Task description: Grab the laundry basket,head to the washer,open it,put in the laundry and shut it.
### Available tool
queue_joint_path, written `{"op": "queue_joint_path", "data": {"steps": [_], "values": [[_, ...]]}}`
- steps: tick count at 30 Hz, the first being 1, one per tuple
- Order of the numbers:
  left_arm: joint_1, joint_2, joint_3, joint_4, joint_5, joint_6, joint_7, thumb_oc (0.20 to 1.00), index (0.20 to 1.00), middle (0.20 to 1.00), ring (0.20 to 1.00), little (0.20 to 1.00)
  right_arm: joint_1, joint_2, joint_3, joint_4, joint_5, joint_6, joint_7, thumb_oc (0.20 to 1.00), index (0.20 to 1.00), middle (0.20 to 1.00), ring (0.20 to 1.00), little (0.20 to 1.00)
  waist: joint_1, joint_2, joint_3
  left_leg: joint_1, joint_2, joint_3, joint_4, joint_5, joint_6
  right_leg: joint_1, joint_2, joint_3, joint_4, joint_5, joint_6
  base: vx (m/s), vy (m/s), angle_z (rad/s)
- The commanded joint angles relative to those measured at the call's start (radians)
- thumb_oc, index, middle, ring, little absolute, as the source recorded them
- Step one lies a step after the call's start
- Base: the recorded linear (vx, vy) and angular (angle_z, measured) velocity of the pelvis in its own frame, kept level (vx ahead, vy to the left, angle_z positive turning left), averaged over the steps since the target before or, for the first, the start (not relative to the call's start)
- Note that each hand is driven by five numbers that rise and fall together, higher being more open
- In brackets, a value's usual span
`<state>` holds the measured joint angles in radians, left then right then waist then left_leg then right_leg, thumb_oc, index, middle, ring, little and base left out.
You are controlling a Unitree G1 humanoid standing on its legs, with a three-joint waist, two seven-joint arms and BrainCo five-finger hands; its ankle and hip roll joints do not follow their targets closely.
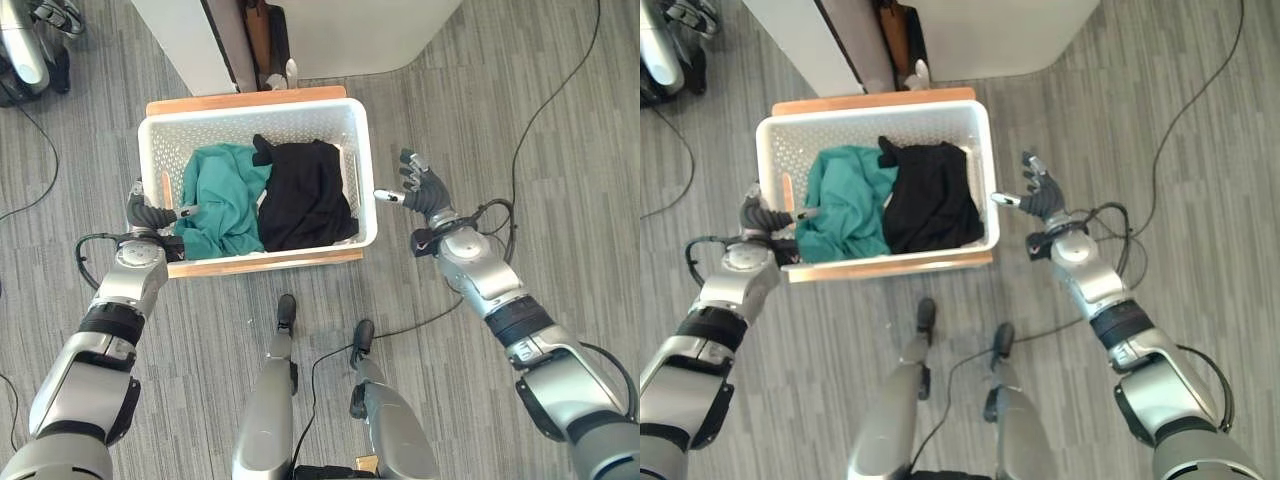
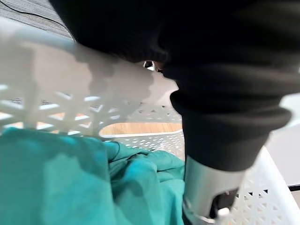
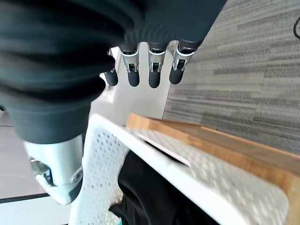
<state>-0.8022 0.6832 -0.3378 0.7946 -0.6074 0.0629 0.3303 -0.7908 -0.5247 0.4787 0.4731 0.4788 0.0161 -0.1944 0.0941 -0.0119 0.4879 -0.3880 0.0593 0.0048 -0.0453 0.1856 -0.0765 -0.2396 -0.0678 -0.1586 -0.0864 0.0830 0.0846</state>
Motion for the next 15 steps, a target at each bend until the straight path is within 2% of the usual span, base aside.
{"op": "queue_joint_path", "data": {"steps": [1,9,15], "values": [[-0.098,-0.032,-0.021,0.088,-0.062,-0.052,-0.008,1.0,1.0,1.0,1.0,1.0,-0.02,-0.04,0.008,-0.059,0.031,-0.052,-0.016,1.0,1.0,1.0,1.0,1.0,-0.029,-0.007,-0.026,0.002,0.031,-0.009,0.076,-0.065,-0.01,-0.014,-0.063,-0.014,0.088,-0.035,0.038,0.01,-0.01,0.06],[-0.144,-0.039,-0.062,0.166,-0.116,-0.036,-0.026,1.0,1.0,1.0,1.0,1.0,-0.048,-0.039,0.044,-0.05,0.054,-0.049,-0.019,1.0,1.0,1.0,1.0,1.0,-0.032,-0.008,-0.016,0.0,0.032,-0.003,0.084,-0.069,-0.01,-0.021,-0.064,-0.013,0.089,-0.029,0.039,0.0,-0.002,0.03],[-0.154,-0.031,-0.08,0.237,-0.113,-0.02,-0.048,1.0,1.0,1.0,1.0,1.0,-0.138,-0.039,0.103,-0.04,0.074,-0.05,-0.014,1.0,1.0,1.0,1.0,1.0,-0.029,-0.02,-0.013,-0.002,0.039,0.005,0.097,-0.076,-0.01,-0.027,-0.06,-0.005,0.089,-0.023,0.04,0.0,0.004,-0.02]]}}
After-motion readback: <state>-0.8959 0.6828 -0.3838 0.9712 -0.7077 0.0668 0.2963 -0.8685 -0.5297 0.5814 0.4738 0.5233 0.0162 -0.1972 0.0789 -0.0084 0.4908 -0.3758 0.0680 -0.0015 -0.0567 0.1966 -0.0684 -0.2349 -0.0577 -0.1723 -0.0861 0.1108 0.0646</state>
